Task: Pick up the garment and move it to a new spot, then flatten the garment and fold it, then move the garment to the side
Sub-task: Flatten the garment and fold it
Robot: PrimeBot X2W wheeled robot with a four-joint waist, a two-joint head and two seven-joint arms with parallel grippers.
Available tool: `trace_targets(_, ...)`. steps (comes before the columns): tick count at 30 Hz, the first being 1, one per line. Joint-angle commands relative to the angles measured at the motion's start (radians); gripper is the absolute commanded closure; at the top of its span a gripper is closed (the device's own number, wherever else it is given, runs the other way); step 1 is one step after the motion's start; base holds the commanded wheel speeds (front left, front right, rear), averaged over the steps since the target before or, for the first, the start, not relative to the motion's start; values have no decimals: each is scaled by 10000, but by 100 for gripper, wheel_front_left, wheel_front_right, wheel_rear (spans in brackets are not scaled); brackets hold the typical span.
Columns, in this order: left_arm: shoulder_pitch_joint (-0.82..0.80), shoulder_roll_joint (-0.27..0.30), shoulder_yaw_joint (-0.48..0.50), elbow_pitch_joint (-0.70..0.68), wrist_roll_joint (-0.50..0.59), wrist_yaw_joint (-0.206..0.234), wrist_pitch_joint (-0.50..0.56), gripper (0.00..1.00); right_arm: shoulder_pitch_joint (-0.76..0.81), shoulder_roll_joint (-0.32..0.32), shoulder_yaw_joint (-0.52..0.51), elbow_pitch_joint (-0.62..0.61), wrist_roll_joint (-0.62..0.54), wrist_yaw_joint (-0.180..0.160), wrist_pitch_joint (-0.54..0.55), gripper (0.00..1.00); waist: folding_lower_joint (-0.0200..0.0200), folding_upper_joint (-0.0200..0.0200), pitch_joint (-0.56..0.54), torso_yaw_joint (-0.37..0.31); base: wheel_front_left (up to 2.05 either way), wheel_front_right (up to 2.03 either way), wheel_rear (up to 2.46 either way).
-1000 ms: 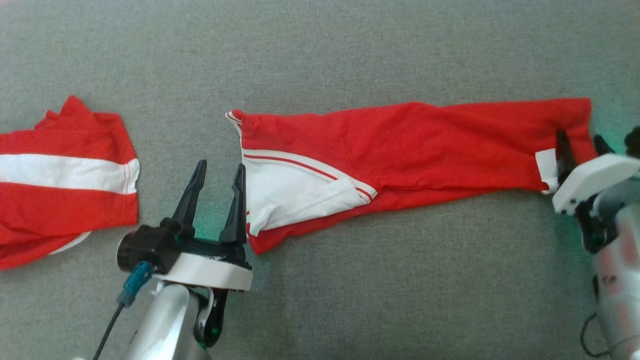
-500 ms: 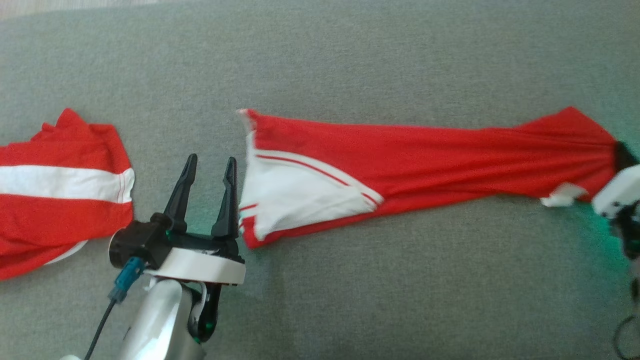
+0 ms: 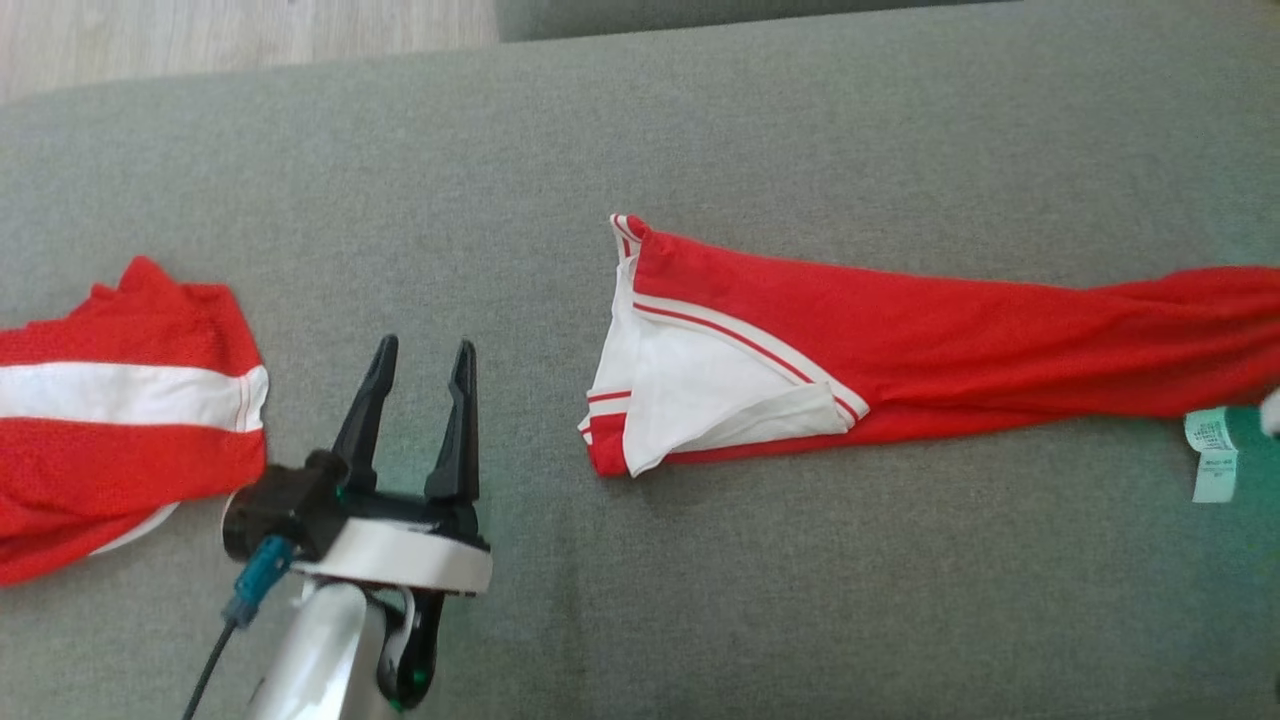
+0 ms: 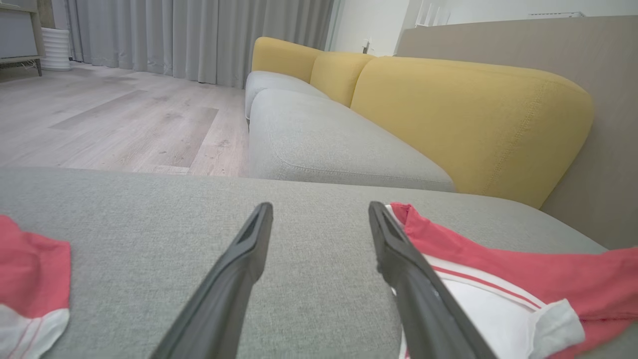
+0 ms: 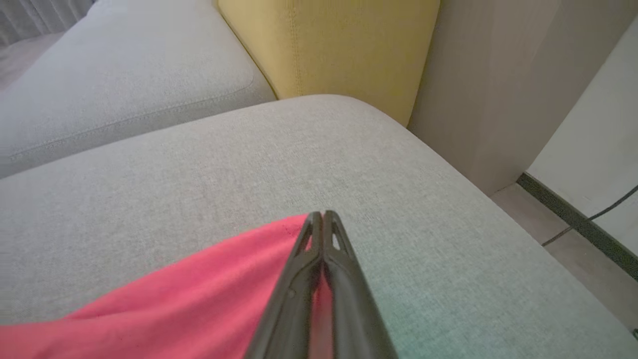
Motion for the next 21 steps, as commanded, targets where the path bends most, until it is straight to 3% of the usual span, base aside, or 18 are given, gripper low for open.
trace_targets(1,-53,102,318,-262,0,16,-51,0,-329,-99,264,-361,-76,65,-170,100,1,0,-119,-47,0,0,0)
trace_targets(12,338,59,521,-258,-123,16,-51,0,-76,1002,1633,-2064,140,65,195,100,1,0,-772,-153,0,0,0)
trace_targets(21,442,35,575,-322,-166,16,-51,0,337,814,1604,-2984,271,65,817,100,1,0,-712,-174,0,0,0)
